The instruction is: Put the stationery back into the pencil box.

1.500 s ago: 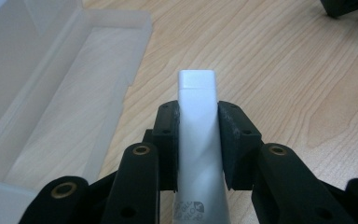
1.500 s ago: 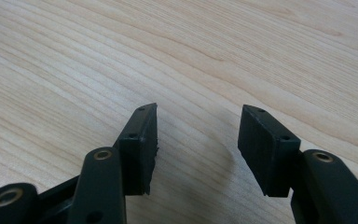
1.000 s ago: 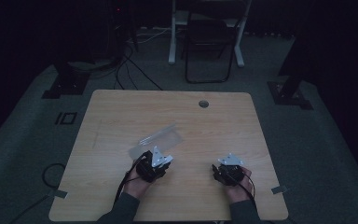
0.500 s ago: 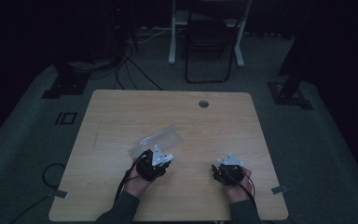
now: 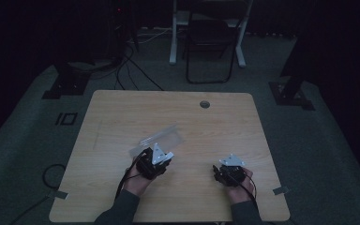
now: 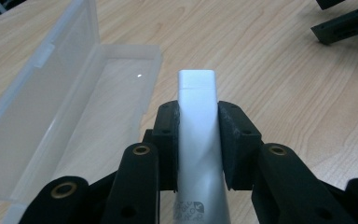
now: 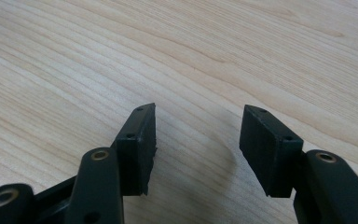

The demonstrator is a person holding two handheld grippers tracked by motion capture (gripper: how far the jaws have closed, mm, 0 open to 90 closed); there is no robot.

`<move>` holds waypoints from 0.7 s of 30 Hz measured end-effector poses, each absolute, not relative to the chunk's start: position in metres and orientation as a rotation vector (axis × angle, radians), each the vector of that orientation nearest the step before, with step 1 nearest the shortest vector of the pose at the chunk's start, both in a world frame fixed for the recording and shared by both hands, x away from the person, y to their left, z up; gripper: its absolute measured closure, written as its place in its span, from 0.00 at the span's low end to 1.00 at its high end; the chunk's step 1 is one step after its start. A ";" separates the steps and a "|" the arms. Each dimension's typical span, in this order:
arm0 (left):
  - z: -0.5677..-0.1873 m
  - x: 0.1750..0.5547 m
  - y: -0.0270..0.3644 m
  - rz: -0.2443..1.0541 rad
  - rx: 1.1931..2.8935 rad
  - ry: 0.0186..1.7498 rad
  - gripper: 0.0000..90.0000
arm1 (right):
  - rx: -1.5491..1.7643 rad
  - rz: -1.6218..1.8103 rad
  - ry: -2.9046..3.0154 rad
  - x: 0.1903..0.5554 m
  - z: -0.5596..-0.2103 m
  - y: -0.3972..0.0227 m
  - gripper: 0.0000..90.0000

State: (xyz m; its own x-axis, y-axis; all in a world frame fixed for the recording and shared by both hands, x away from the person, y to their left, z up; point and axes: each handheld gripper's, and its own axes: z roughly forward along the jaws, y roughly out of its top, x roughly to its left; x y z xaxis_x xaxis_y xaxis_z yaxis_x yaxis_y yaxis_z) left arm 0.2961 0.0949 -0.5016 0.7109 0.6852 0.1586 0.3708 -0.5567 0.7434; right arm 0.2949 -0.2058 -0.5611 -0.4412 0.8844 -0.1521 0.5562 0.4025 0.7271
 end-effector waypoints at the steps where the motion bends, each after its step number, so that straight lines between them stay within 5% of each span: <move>1: -0.501 0.297 0.095 0.575 2.206 0.801 0.78 | 1.225 0.819 2.136 0.295 -0.561 -0.206 0.51; 21: -0.495 0.306 0.099 0.595 2.182 0.814 0.78 | 1.229 0.828 2.137 0.295 -0.561 -0.206 0.50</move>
